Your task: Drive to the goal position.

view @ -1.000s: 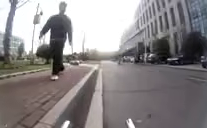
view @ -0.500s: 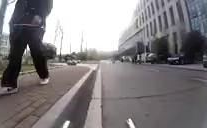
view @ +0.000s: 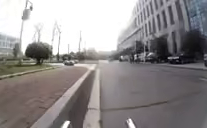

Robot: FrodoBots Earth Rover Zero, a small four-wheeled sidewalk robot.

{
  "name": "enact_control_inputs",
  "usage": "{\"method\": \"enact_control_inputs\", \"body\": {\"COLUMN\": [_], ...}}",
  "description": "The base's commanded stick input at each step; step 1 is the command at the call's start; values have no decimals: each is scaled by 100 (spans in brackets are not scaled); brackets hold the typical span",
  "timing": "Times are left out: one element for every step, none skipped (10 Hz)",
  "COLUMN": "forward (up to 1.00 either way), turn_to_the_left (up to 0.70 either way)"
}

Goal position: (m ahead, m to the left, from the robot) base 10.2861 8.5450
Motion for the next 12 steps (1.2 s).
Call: {"method": "enact_control_inputs", "body": {"forward": [67,67,67,67,67,67,67,68,67,67,67,67], "turn_to_the_left": [0,0,0,0,0,0,0,0,-1,-6,-10,-13]}}
